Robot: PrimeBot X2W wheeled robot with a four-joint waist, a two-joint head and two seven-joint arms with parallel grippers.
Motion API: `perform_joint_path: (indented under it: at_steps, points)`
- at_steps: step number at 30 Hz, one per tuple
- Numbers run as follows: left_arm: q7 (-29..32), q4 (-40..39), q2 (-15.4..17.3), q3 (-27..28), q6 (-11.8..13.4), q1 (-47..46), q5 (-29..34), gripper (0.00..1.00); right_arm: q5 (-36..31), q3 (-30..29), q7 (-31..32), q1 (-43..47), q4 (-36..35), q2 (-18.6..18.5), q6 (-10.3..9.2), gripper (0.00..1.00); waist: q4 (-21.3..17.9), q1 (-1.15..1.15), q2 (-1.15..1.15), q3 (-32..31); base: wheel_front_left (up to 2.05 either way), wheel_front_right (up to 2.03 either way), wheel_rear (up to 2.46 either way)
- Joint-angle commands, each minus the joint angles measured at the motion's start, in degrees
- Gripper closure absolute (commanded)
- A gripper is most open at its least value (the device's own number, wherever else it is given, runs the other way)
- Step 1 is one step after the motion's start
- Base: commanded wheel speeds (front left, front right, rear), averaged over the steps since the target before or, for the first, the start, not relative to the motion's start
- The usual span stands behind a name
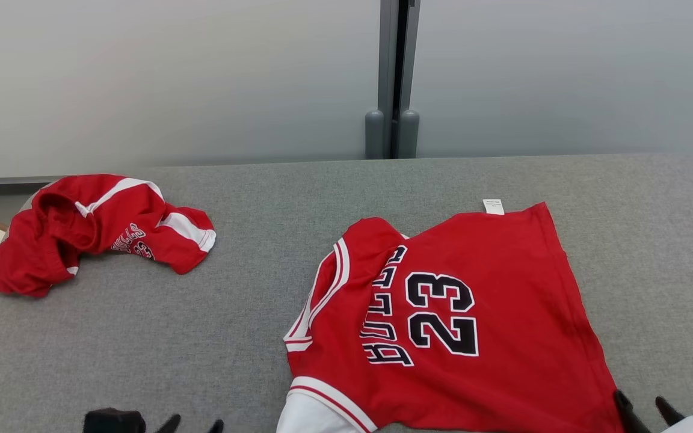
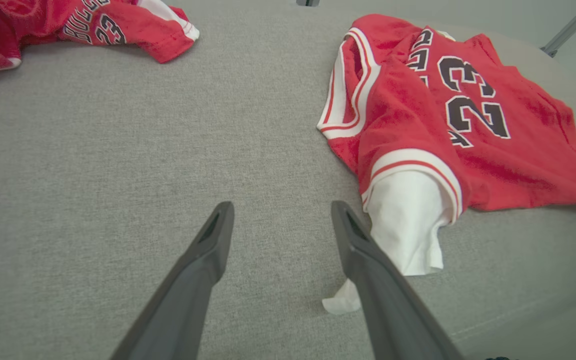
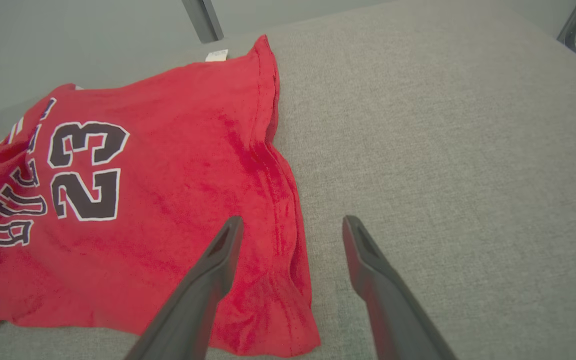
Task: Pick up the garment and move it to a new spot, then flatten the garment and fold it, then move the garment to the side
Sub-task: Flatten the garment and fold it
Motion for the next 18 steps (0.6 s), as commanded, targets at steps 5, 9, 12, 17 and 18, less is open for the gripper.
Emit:
perform_joint_path:
  at_steps: [5,9,12,17,18]
  points:
    - [6.81,-2.54,1.30,-2.52,-2.04,2.00,-4.06,0.00,1.12,-0.73,6.29,1.27,1.21,0.85,0.00,0.00,0.26,0.00,0.00,1.23,0.00,0.00,0.00]
    - [10.40,-2.86,1.94,-4.31,-3.39,2.04,-5.50,0.00,0.58,-1.13,6.52,-0.16,1.69,0.86,0.00,0.00,-0.02,0.00,0.00,2.42,0.00,0.00,0.00]
    - [11.67,-1.91,1.72,-5.34,-4.09,1.22,-5.80,0.00,0.17,-0.96,6.63,-1.12,2.68,1.16,0.00,0.00,-0.25,0.00,0.00,3.22,0.00,0.00,0.00]
    - [11.80,0.19,0.74,-6.02,-5.01,-1.02,-5.39,0.00,1.21,-0.17,8.36,-2.91,6.03,1.46,0.00,0.00,-0.36,0.00,0.00,4.29,0.00,0.00,0.00]
    - [11.58,0.88,0.58,-6.08,-5.16,-1.46,-5.23,0.00,1.29,0.14,8.74,-3.34,6.89,1.36,0.00,0.00,-0.36,0.00,0.00,4.46,0.00,0.00,0.00]
